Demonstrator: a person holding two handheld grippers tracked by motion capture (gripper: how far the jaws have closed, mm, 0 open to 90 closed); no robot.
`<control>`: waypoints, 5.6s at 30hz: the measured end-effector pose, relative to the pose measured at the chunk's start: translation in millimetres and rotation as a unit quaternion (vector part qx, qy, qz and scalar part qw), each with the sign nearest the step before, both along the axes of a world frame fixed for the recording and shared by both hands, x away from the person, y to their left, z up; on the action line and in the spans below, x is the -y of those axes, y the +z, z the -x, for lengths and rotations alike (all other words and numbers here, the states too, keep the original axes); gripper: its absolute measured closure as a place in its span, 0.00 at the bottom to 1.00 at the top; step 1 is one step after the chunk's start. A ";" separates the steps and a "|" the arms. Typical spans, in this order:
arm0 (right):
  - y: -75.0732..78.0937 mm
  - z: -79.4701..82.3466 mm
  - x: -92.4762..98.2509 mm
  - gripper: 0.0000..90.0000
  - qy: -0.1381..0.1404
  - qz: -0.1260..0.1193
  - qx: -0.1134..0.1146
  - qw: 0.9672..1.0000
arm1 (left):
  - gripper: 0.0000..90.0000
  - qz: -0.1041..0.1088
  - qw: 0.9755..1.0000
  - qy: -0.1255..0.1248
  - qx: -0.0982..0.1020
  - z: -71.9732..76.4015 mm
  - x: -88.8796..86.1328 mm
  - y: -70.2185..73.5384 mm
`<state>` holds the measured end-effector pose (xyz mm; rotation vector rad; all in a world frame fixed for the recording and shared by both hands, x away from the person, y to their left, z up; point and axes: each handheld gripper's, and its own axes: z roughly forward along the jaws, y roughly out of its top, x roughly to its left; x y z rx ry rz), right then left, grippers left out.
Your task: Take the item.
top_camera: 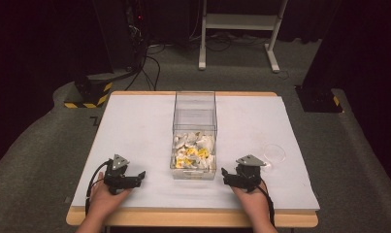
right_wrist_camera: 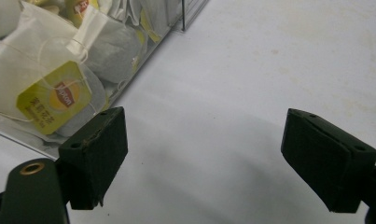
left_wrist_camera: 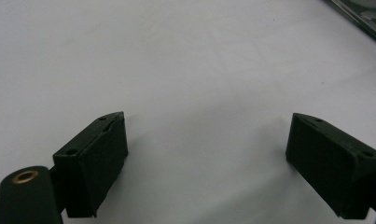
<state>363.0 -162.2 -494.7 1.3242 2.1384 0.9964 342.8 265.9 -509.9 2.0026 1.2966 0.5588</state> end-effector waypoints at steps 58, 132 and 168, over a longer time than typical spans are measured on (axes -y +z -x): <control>41.8 16.5 4.3 0.18 0.031 -0.049 0.091 0.994 | 0.14 0.000 1.000 0.000 0.000 0.0 0.0 0.0; 72.8 -1.5 -68.7 0.39 0.141 -0.045 0.095 0.984 | 0.14 -0.001 1.000 0.000 0.000 0.0 -0.2 0.0; 56.4 -16.6 -87.1 0.94 0.177 0.016 0.013 0.984 | 0.14 -0.001 1.000 0.000 0.000 0.1 -0.1 0.0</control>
